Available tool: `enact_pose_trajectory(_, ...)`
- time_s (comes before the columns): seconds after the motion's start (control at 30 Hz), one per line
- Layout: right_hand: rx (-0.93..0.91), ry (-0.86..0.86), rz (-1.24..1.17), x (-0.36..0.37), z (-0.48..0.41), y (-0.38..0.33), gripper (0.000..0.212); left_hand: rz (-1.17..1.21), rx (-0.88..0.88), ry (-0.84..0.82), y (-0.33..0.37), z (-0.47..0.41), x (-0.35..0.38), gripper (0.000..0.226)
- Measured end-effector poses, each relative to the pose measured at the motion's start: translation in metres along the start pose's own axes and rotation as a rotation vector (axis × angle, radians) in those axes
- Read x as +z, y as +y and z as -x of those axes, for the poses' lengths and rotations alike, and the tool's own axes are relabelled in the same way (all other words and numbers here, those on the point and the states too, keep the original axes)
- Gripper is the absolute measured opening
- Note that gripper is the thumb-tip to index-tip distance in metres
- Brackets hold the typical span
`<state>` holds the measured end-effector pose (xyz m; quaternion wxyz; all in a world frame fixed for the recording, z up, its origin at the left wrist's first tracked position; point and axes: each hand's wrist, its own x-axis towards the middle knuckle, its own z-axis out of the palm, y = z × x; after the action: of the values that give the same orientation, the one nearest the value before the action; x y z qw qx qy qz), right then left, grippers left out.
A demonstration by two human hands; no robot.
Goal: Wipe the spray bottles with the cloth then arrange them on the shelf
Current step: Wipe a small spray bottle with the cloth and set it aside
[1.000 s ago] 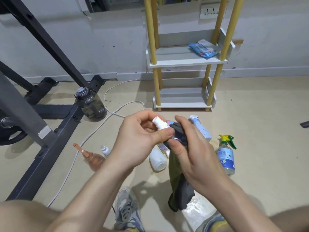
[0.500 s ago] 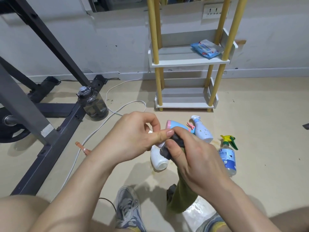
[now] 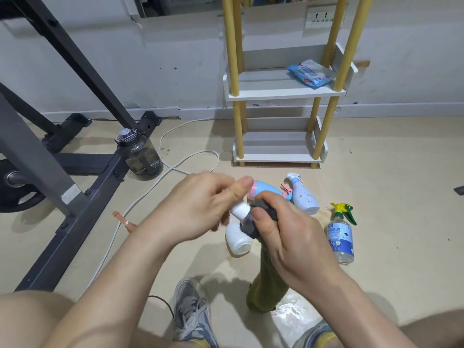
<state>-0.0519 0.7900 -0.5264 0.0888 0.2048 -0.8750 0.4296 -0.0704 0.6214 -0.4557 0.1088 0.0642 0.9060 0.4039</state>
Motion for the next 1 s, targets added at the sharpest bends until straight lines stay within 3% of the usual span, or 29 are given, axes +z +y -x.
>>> enact_pose_trajectory(0.07, -0.046, 0.086, 0.086, 0.000, 0.000, 0.000, 0.036, -0.106, 0.012, 0.015, 0.003, 0.001, 0.003, 0.054)
enact_pose_trajectory(0.23, 0.095, -0.034, -0.255, 0.000, -0.002, 0.012, 0.043, 0.005, 0.120, 0.012, -0.001, 0.001, -0.002, 0.009)
enact_pose_trajectory(0.37, 0.261, -0.067, -0.611, 0.006, -0.003, 0.010, 0.045, 0.247, 0.197, -0.026, -0.004, 0.003, -0.004, 0.033)
enact_pose_trajectory(0.47, 0.218, 0.033, -0.397, 0.008, -0.004, 0.010, 0.046, 0.422, 0.094, 0.040, -0.005, -0.002, -0.001, 0.017)
enact_pose_trajectory(0.57, 0.071, 0.118, -0.029, 0.007, -0.003, 0.007, 0.046, 0.132, -0.004, 0.063, -0.003, -0.003, 0.003, 0.031)
enact_pose_trajectory(0.63, 0.038, 0.148, 0.025, 0.006, -0.002, 0.004, 0.045, 0.078, 0.041, 0.086, -0.004, -0.002, 0.005, 0.026)
enact_pose_trajectory(0.73, 0.197, 0.022, -0.314, 0.003, -0.006, 0.009, 0.037, 0.081, 0.151, 0.091, -0.003, -0.002, 0.002, 0.014)
enact_pose_trajectory(0.83, 0.322, -0.102, -0.716, 0.003, -0.008, 0.004, 0.047, 0.182, 0.188, 0.086, -0.001, -0.003, 0.002, 0.021)
enact_pose_trajectory(0.93, 0.415, -0.001, -0.728, 0.009, -0.008, -0.003, 0.050, 0.458, 0.201, 0.084, -0.001, -0.005, 0.010, 0.042)
enact_pose_trajectory(1.0, 0.469, 0.171, -0.670, 0.010, -0.011, 0.000, 0.050, 0.501, 0.146, 0.258, -0.006, -0.009, 0.023, 0.047)
